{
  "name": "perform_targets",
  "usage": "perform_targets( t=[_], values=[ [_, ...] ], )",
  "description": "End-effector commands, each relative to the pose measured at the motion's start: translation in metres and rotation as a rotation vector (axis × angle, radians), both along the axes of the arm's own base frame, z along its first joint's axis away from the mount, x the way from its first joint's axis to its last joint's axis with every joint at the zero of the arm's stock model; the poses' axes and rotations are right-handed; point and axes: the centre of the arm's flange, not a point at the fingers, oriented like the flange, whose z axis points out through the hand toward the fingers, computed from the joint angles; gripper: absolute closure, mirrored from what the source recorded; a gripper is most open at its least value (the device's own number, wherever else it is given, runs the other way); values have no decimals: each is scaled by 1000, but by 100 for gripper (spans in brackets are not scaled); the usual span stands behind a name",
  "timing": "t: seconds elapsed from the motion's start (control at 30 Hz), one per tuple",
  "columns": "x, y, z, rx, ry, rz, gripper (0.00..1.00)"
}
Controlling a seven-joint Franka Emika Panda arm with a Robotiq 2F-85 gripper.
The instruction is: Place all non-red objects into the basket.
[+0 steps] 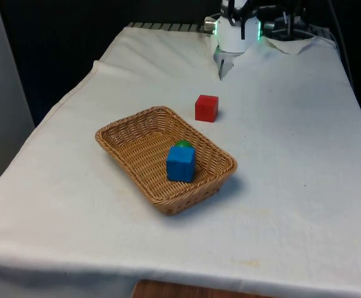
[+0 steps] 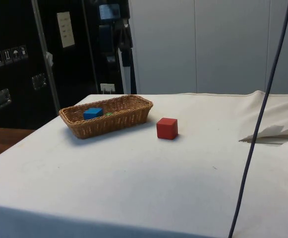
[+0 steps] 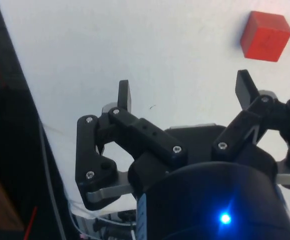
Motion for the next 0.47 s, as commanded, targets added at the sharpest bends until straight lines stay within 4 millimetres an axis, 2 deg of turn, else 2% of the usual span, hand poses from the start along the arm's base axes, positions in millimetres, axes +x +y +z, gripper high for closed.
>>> perform_targets(
  t=[0.0,0.43],
  values=[
    [1,-2,0,-17,4,-11,0],
    [1,-1,0,-46,-1,-43,0]
  ],
)
